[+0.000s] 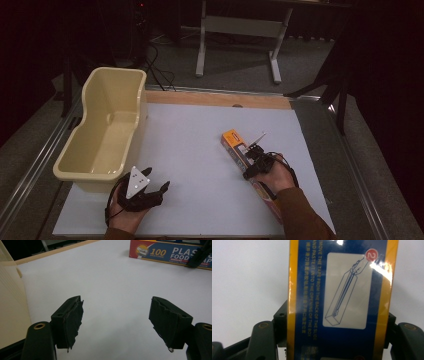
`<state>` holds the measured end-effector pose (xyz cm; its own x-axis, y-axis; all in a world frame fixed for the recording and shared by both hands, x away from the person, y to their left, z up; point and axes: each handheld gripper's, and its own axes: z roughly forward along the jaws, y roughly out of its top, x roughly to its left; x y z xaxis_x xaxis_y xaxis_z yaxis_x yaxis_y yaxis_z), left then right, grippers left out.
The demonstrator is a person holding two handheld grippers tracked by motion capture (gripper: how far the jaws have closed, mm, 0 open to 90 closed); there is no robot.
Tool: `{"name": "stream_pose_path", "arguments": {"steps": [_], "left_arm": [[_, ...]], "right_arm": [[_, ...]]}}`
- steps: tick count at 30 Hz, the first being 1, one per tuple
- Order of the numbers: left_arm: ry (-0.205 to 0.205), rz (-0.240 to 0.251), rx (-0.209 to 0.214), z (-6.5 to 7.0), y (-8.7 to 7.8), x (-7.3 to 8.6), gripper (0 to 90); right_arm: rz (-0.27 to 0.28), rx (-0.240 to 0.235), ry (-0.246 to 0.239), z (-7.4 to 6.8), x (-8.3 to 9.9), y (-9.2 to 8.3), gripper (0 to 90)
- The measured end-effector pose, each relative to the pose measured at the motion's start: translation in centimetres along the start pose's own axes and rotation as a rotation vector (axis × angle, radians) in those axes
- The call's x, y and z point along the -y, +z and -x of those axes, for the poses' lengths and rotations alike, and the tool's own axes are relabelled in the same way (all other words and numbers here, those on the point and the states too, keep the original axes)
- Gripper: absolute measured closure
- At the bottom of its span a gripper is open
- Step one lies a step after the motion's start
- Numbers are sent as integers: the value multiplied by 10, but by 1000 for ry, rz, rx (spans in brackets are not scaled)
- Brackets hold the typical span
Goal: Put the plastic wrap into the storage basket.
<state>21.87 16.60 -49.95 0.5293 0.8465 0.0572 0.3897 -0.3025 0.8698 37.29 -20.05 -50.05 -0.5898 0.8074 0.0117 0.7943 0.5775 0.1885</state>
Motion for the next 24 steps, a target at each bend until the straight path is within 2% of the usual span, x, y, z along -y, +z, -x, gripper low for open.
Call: {"name": "stream_pose_path", "arguments": {"steps": [2,3,8,10,11,12,14,17,19,21,22,24], "left_arm": [[0,-1,-1,0,0,0,268],[0,0,-1,0,0,0,268],[-4,1,1,0,0,0,268],[-2,1,1,0,0,0,268],[-3,1,1,0,0,0,268],[-3,2,0,0,0,0,268],[-5,1,0,-1,0,0,268],[-5,1,0,0,0,0,268],[-2,-1,-1,0,1,0,268],[-2,-1,-1,0,1,0,268],[-3,-1,-1,0,1,0,268],[-3,-2,-2,0,1,0,268]], "right_arm": [[-17,-6,4,1,-2,0,360],[-38,-9,21,3,-4,-1,380],[-65,13,28,0,-7,-2,391],[-67,6,34,1,-8,-2,392],[-64,-30,64,3,-8,-3,393],[-64,-30,64,3,-8,-3,393],[-59,-87,104,7,-7,-4,394],[-41,-120,117,8,-5,-6,395],[-35,-126,120,9,-5,-6,395],[-10,-165,142,11,-3,-9,395],[-10,-165,142,11,-3,-9,395],[15,-199,163,13,-1,-12,395]]}}
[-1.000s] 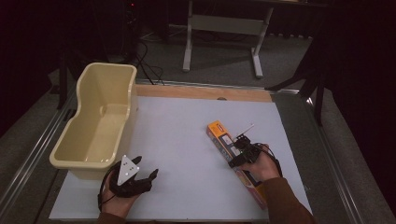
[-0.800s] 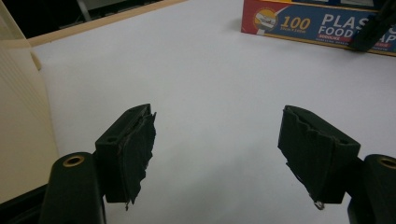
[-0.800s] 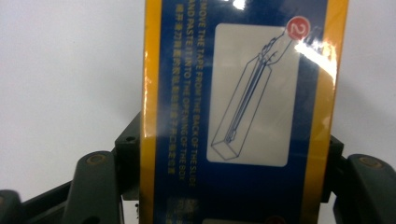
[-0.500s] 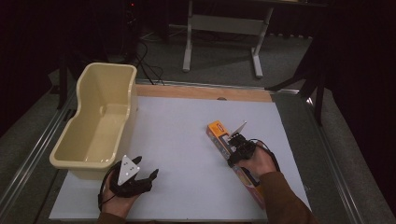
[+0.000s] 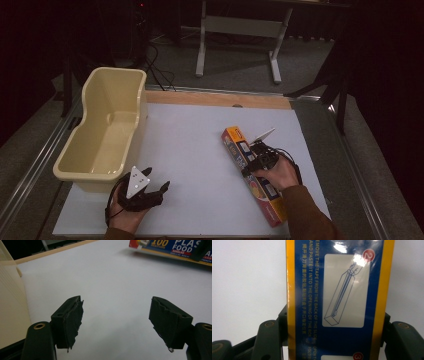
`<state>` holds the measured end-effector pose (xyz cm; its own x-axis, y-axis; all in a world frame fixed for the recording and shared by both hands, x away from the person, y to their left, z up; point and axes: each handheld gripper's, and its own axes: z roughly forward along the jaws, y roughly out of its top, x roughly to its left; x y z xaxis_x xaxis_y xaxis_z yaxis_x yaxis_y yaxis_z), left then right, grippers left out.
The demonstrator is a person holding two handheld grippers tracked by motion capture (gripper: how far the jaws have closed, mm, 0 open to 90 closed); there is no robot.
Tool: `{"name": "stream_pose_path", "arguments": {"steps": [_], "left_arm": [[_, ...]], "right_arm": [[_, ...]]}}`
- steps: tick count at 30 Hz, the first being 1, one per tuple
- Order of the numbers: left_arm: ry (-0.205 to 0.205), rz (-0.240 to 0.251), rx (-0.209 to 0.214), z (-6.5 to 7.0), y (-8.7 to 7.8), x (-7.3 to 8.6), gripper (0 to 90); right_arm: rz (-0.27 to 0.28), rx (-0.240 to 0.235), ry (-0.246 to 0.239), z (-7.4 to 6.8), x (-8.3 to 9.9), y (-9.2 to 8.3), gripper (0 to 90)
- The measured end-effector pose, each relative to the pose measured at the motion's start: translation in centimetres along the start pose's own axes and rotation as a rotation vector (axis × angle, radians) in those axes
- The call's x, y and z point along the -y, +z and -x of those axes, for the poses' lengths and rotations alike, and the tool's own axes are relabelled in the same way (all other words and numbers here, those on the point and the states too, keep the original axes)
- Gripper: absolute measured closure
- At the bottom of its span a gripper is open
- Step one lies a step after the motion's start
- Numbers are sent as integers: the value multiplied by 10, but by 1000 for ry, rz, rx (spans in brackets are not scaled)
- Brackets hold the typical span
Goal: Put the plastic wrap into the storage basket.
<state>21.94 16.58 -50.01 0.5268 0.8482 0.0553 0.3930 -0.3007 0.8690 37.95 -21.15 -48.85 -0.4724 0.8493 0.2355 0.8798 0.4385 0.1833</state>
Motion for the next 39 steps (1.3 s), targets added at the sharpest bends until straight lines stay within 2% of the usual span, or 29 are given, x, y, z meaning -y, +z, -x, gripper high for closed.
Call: {"name": "stream_pose_path", "arguments": {"steps": [4,13,17,23,25,33,39], "left_arm": [[1,-1,0,0,0,0,268],[1,-1,0,0,0,0,266],[-2,4,1,0,0,0,267],[0,4,1,0,0,0,267],[-1,4,1,0,0,0,266],[2,5,1,0,-1,0,266],[2,5,1,0,-1,0,266]], "right_arm": [[34,-60,31,0,1,-6,395],[89,-146,36,-13,-3,-17,395],[116,-211,39,-23,-8,-26,395],[162,-254,33,-37,-12,-35,395],[192,-297,44,-46,-15,-42,395],[235,-401,60,-62,-31,-52,395],[268,-429,58,-75,-45,-60,395]]}}
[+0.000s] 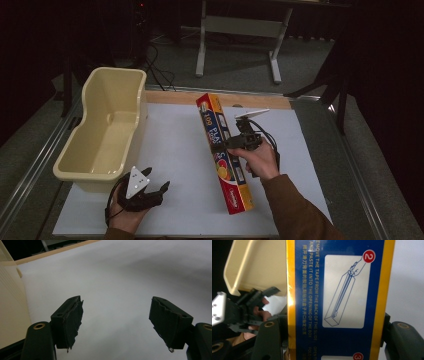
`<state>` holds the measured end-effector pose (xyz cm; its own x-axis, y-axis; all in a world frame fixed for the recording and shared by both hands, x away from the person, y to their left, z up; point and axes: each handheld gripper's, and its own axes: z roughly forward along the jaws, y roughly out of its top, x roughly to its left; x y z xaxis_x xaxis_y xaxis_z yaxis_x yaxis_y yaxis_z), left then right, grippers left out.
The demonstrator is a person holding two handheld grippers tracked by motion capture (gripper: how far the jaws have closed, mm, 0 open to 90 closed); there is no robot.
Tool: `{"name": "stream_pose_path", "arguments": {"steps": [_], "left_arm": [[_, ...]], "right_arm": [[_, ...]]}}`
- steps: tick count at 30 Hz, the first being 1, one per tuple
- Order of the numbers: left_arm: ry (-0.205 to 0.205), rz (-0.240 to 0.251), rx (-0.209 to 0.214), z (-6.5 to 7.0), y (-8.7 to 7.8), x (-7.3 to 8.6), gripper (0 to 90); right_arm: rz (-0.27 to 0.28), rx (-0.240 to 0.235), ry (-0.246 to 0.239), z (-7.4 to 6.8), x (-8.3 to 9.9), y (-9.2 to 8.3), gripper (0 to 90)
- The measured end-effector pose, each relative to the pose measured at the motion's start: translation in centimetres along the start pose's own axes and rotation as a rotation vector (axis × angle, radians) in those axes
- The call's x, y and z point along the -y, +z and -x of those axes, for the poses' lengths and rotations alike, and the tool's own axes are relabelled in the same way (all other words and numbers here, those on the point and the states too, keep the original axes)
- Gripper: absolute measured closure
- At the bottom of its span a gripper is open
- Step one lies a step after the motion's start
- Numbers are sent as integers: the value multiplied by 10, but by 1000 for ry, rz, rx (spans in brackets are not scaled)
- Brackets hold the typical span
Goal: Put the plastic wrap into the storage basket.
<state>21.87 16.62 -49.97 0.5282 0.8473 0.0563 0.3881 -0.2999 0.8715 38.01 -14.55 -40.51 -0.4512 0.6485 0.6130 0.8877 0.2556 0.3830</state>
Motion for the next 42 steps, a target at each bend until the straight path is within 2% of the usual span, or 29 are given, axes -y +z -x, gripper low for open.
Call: {"name": "stream_pose_path", "arguments": {"steps": [10,13,16,23,34,39,42], "left_arm": [[-1,4,-1,0,-1,0,266],[1,6,-1,1,-1,0,266],[-2,7,1,1,-1,0,266],[-2,9,4,1,-1,0,266],[-10,8,10,1,-1,0,262],[-15,11,12,0,-1,1,261],[-14,12,12,0,0,1,260]], "right_arm": [[20,-75,-12,-25,-19,2,395],[21,-151,11,-32,-29,5,395],[25,-186,31,-37,-38,7,395],[49,-201,57,-43,-52,12,396],[87,-284,118,-65,-84,30,395],[93,-280,112,-73,-92,35,395],[94,-295,127,-80,-100,40,395]]}}
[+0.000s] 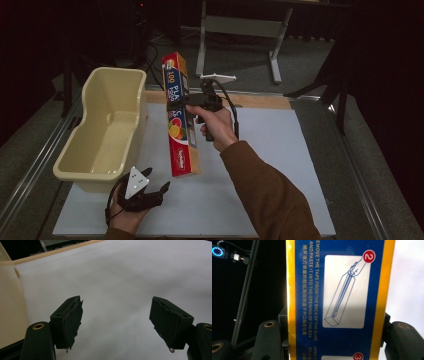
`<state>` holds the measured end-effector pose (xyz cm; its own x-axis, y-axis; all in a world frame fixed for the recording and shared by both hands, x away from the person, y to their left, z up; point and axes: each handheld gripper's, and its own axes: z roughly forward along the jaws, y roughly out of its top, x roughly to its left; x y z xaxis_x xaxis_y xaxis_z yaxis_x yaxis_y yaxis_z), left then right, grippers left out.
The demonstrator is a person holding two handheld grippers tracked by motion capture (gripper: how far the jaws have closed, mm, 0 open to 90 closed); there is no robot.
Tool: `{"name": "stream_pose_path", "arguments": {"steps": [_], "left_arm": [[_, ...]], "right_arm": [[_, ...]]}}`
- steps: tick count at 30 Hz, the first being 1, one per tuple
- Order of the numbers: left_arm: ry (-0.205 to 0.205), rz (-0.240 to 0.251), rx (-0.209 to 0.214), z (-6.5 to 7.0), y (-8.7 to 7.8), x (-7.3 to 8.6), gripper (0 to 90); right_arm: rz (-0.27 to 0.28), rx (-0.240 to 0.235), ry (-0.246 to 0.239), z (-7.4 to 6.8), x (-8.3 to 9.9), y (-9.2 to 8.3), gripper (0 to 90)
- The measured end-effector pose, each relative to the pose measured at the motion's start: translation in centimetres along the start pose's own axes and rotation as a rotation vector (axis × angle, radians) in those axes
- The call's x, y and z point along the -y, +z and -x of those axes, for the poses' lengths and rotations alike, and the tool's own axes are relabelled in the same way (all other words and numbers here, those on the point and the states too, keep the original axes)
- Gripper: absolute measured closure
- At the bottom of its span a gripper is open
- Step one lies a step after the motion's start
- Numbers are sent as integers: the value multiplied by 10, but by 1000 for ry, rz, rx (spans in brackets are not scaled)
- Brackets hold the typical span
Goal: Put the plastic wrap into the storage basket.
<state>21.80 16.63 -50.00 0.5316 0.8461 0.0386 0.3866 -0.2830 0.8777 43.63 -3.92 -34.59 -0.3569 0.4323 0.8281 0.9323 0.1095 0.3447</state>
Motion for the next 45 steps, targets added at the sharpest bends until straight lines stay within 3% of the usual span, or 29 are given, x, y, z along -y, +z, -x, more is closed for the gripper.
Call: {"name": "stream_pose_path", "arguments": {"steps": [4,7,13,21,24,33,45], "left_arm": [[2,2,-1,-1,-1,0,260],[0,4,-5,-1,-2,0,260],[20,5,-8,1,-1,-1,258],[8,9,-4,0,-1,0,257],[14,11,-4,0,-1,0,257],[18,17,0,1,-1,-1,257],[8,21,-3,-1,-2,1,257]], "right_arm": [[7,0,0,-4,-5,6,395],[11,-26,38,-6,-12,14,395],[8,-17,37,-10,-19,25,395],[19,-33,92,-10,-31,43,394],[17,-67,109,-15,-35,52,394],[53,-58,105,-28,-39,74,394],[101,-56,168,-16,-39,108,395]]}}
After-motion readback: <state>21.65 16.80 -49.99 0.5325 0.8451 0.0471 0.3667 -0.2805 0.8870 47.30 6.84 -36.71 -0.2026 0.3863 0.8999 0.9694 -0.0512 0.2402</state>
